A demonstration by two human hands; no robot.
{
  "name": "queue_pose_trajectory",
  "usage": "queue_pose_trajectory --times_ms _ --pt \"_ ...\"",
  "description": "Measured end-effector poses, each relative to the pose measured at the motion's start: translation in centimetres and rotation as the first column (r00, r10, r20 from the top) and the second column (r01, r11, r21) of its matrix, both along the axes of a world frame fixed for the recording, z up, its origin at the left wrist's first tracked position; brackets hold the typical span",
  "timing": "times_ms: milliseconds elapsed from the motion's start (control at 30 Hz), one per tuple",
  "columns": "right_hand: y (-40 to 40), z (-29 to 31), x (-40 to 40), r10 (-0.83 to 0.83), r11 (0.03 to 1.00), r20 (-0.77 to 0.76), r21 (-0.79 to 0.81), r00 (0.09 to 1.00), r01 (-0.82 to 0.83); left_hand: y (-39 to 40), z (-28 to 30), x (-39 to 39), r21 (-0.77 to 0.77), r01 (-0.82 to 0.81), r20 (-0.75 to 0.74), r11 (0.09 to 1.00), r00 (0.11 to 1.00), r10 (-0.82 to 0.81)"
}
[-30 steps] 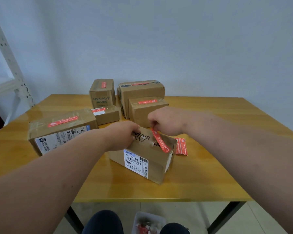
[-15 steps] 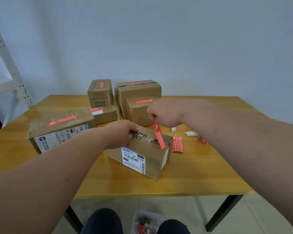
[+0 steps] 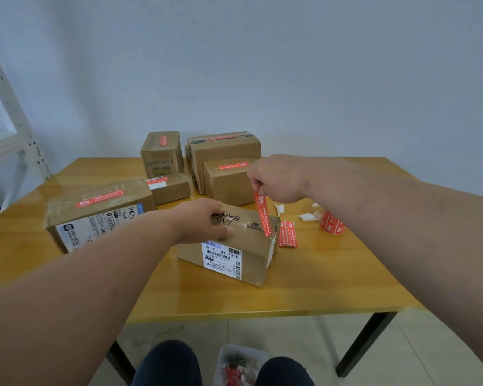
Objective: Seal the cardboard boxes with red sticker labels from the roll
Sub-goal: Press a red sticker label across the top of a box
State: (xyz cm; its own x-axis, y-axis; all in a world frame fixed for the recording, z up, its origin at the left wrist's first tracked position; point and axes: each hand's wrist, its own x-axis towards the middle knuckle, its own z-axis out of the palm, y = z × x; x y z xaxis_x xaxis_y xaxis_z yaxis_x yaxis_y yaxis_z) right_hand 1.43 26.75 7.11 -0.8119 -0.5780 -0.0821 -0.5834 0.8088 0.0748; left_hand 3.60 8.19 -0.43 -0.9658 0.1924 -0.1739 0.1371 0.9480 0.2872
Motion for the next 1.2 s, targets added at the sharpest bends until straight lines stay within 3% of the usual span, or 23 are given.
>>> queue_pose_trajectory --times_ms 333,400,500,600,700,833,967,1200 --pt "-0.3 3.0 1.2 -0.116 0.979 -0.020 -0.170 0.993 0.111 0.6 0.4 0.9 -0.001 0.003 0.001 1.000 1.000 -0.003" --pt "-0.4 2.4 1.1 -0.189 0.964 0.036 -0.184 0.981 0.192 0.9 0.7 1.3 -0.108 0.013 -0.039 0.994 0.999 -0.017" --pt "0.1 1.5 1.1 -0.256 0.885 0.237 -0.333 0.937 0.326 1.1 1.1 1.6 -0.192 -0.008 -0.070 0.981 0.998 -0.005" --pt "0.9 0.4 0.8 -0.294 0.748 0.407 -0.465 0.865 0.473 1.0 1.5 1.7 -0.078 -0.073 -0.049 0.994 0.996 0.069" --pt "1.0 -0.6 0.2 -0.349 0.630 0.473 -0.521 0.809 0.576 0.5 2.0 1.3 0.138 -0.172 -0.067 0.975 0.981 0.182" --pt "0.7 -1.1 -0.1 -0.338 0.560 0.564 -0.523 0.753 0.643 0.0 2.7 1.0 0.483 -0.256 0.061 0.837 0.964 0.259" --pt "0.3 -1.3 -0.4 -0.282 0.478 0.655 -0.537 0.701 0.695 0.4 2.5 1.1 0.527 -0.324 0.185 0.786 0.946 0.266" --pt "0.3 -1.6 -0.6 -0.271 0.479 0.674 -0.524 0.687 0.704 0.5 2.6 0.8 0.600 -0.381 0.226 0.704 0.924 0.307"
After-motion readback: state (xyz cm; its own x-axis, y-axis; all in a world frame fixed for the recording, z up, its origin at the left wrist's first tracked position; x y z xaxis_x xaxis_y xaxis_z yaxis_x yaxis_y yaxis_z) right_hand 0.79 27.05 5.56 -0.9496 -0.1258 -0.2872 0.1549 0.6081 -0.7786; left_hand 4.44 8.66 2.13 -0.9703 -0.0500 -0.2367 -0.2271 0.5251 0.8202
